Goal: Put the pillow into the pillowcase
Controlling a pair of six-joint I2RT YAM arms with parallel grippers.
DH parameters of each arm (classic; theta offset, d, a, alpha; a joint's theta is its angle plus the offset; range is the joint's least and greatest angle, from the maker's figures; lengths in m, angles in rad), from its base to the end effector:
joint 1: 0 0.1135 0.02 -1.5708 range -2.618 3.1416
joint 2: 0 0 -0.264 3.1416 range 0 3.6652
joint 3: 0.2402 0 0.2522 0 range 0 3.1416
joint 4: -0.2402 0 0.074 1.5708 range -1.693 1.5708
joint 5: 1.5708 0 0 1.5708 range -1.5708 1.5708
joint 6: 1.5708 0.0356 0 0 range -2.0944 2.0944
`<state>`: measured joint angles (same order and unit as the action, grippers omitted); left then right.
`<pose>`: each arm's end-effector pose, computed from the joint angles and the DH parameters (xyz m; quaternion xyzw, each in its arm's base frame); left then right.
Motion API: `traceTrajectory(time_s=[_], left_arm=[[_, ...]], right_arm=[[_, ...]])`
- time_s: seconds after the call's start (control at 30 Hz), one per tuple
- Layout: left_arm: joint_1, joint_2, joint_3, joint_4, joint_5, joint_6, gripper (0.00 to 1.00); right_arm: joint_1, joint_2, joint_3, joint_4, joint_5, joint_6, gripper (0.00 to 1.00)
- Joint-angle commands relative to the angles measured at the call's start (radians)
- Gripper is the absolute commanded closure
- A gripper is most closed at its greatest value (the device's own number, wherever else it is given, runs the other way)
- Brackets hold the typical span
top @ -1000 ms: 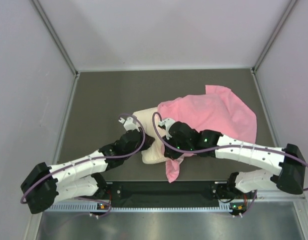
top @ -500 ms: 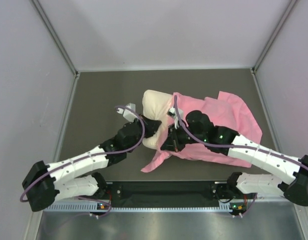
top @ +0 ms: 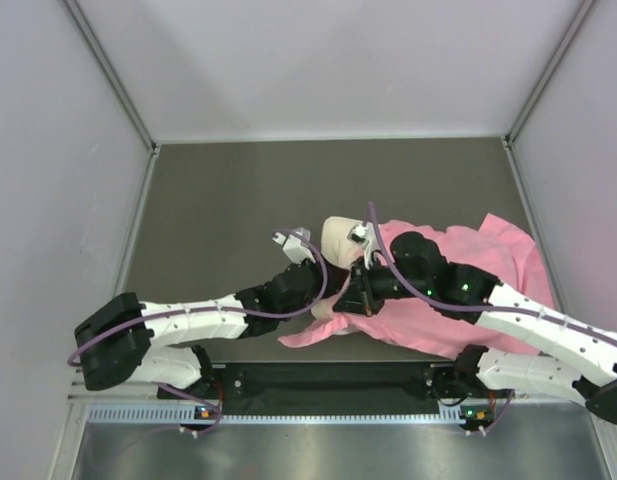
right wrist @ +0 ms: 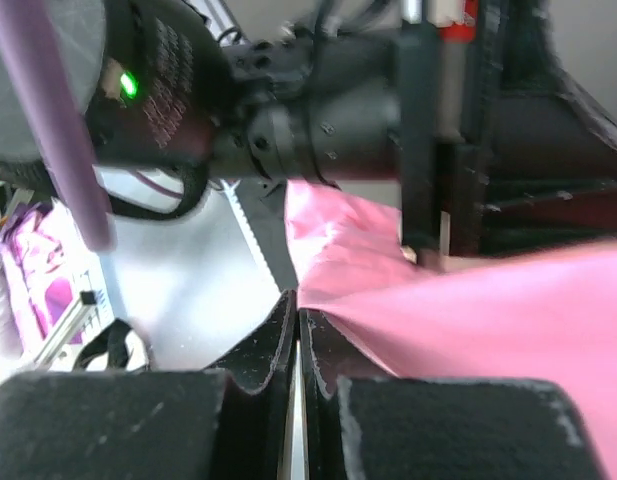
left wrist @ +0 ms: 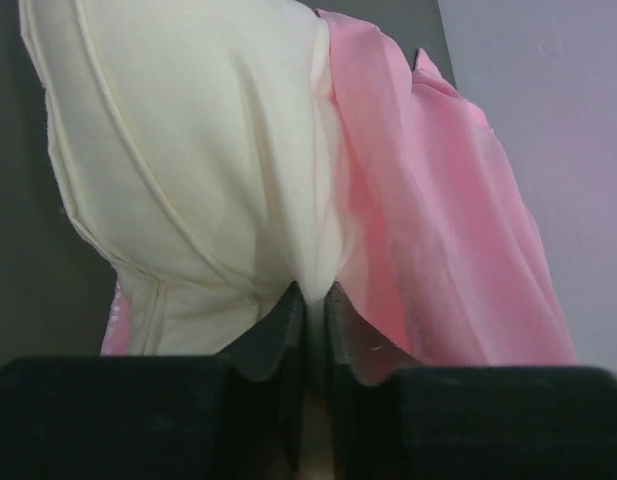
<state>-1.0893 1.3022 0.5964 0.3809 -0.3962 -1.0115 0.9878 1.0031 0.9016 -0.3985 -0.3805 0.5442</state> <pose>0.1402 -0.2387 0.2207 -0.0838 0.8001 -0.4168 0.4231 0.1111 0.1924 0.3196 -0.2799 0.8026 0.4645 0.2483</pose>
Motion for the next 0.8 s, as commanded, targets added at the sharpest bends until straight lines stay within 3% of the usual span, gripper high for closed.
traceTrajectory(time_s=[0.0, 0.03, 0.07, 0.13, 0.2, 0.27, 0.3, 0.5, 0.6, 0.77], left_arm=[[-0.023, -0.068, 0.017, 0.011, 0.034, 0.057, 0.76], [-0.012, -0.089, 0.037, -0.052, 0.025, 0.094, 0.57], [-0.006, -0.109, 0.081, -0.198, 0.001, 0.109, 0.49], [0.031, -0.167, 0.117, -0.314, -0.004, 0.152, 0.35], [0.077, -0.217, 0.147, -0.426, 0.064, 0.175, 0.23], [0.166, -0.245, 0.151, -0.471, 0.130, 0.192, 0.15], [0.196, -0.273, 0.148, -0.509, 0.188, 0.195, 0.14], [0.414, -0.356, 0.088, -0.563, 0.319, 0.223, 0.11], [0.566, -0.360, 0.048, -0.545, 0.459, 0.228, 0.11], [0.724, -0.365, -0.065, -0.430, 0.641, 0.168, 0.10]], right_arm=[[0.003, -0.107, -0.029, 0.063, 0.041, 0.025, 1.00], [-0.011, -0.148, -0.061, 0.029, 0.072, 0.029, 0.99], [-0.015, -0.168, -0.073, -0.041, 0.109, 0.037, 0.97], [-0.028, -0.217, -0.105, -0.118, 0.224, 0.043, 0.95], [-0.029, -0.241, -0.125, -0.204, 0.312, 0.065, 0.66], [-0.029, -0.259, -0.139, -0.236, 0.350, 0.079, 0.26], [-0.029, -0.262, -0.138, -0.249, 0.377, 0.080, 0.22], [0.000, -0.111, 0.028, -0.345, 0.517, 0.030, 0.17], [0.053, 0.056, 0.127, -0.346, 0.607, 0.013, 0.15], [0.110, 0.349, 0.334, -0.361, 0.780, 0.005, 0.11]])
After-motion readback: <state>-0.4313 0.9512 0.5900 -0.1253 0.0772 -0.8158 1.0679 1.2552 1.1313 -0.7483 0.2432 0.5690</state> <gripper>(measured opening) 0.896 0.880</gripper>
